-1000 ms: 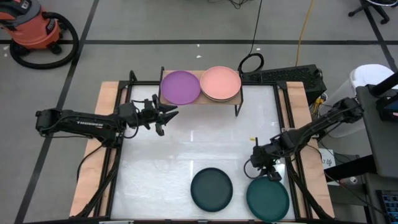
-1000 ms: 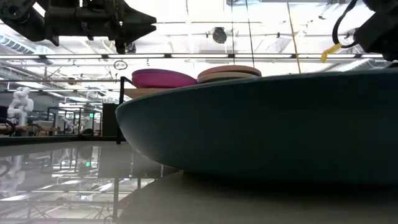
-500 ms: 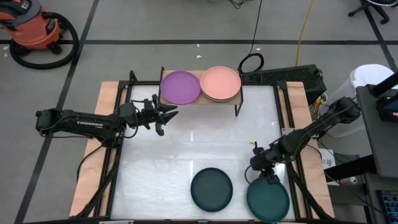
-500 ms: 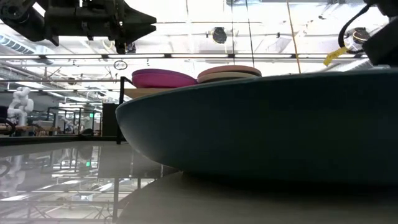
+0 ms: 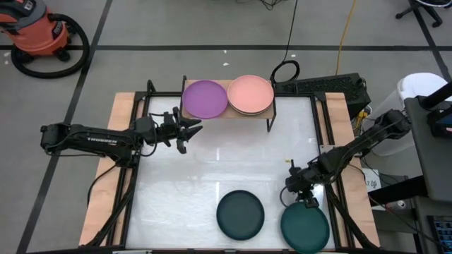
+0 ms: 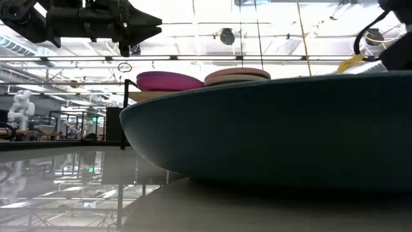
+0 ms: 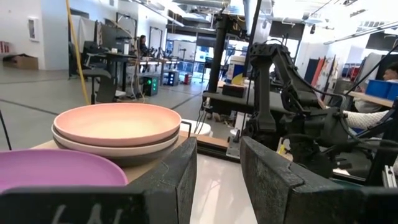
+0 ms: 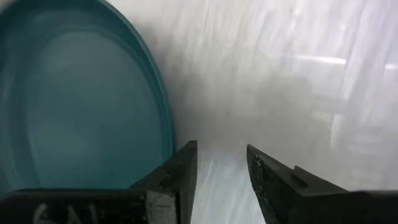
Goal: Place and stack plates onto a shelf
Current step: Stack the green plate on top of the purple plate on the shelf
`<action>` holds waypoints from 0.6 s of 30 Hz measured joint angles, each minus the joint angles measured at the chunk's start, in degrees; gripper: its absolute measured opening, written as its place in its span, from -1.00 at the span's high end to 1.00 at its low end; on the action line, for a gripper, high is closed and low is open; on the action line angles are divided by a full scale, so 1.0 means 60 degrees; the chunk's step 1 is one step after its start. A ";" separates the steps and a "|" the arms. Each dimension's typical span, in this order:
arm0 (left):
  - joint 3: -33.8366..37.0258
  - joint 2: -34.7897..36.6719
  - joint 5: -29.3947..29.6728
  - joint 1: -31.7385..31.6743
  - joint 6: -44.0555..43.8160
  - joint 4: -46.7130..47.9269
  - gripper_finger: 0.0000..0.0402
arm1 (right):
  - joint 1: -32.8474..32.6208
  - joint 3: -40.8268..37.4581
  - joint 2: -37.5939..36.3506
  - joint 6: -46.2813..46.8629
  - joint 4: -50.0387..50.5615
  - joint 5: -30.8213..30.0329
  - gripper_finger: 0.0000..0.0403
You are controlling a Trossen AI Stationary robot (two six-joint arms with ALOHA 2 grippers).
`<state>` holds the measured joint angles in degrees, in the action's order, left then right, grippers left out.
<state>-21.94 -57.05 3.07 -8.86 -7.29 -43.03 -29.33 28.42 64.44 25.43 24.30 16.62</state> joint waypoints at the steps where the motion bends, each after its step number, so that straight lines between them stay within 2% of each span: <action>1: -0.0001 -0.0001 0.0001 0.0002 -0.0001 0.0000 0.36 | 0.0048 0.0002 -0.0142 -0.0056 -0.0005 0.0002 0.40; 10: -0.0002 -0.0001 0.0004 0.0002 -0.0058 0.0000 0.36 | 0.0211 0.0004 -0.0809 0.0149 -0.0681 0.0015 0.40; 18: 0.0001 -0.0001 0.0007 0.0003 -0.0098 0.0251 0.36 | -0.0374 0.0011 0.0009 0.0384 -0.1049 0.0010 0.40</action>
<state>-21.93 -57.06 3.11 -8.85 -7.88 -41.52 -31.58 28.49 64.49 27.74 18.00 16.68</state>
